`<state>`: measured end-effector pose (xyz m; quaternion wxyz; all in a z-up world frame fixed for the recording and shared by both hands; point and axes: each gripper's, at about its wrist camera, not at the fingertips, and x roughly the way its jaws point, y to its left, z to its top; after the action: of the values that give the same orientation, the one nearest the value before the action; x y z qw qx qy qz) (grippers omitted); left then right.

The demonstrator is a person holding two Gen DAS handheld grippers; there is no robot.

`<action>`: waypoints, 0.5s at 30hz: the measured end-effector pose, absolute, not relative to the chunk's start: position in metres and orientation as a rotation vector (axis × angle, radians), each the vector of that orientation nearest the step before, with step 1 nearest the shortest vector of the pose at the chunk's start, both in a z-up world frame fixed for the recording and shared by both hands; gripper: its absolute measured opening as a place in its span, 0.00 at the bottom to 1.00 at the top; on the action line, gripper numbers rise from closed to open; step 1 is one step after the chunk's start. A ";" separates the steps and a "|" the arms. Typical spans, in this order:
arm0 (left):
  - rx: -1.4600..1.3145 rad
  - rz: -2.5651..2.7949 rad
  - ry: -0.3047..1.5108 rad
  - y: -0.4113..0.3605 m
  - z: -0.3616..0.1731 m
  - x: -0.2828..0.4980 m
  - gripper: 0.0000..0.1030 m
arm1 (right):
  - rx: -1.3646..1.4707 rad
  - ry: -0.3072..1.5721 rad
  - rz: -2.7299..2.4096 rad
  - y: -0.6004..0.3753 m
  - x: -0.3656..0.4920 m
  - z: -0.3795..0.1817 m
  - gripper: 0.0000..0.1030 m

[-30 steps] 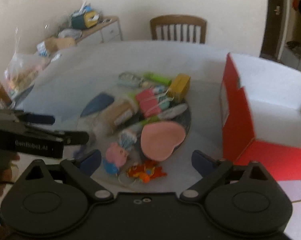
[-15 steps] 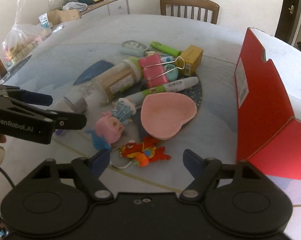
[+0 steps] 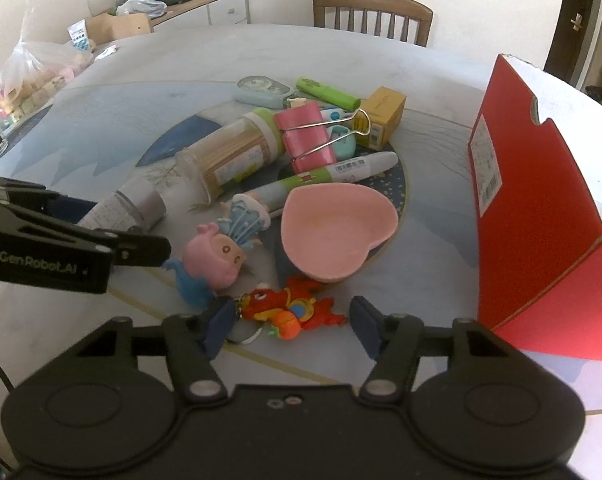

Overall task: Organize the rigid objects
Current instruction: 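Grasp the white-capped glass jar with the left gripper while the right gripper grasps the red dragon keychain, then carry the glass jar with the left gripper while the right gripper carries the keychain into the box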

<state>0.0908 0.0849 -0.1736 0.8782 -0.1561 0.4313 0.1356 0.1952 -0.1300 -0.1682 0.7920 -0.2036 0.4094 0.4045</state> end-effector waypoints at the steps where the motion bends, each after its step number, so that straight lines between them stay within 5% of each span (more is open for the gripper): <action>1: -0.331 0.281 0.897 0.086 -0.173 0.090 0.59 | -0.433 0.883 0.867 -0.130 0.195 -0.168 0.58; 7: -0.350 0.286 0.890 0.090 -0.172 0.086 0.39 | -0.409 0.889 0.834 -0.132 0.194 -0.165 0.58; 15: -0.364 0.253 0.883 0.093 -0.167 0.081 0.39 | -0.372 0.880 0.791 -0.138 0.183 -0.156 0.57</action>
<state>0.0810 0.0931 -0.1668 0.8805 -0.1748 0.4237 0.1213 0.1834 -0.1379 -0.1557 0.8136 -0.1742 0.4125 0.3708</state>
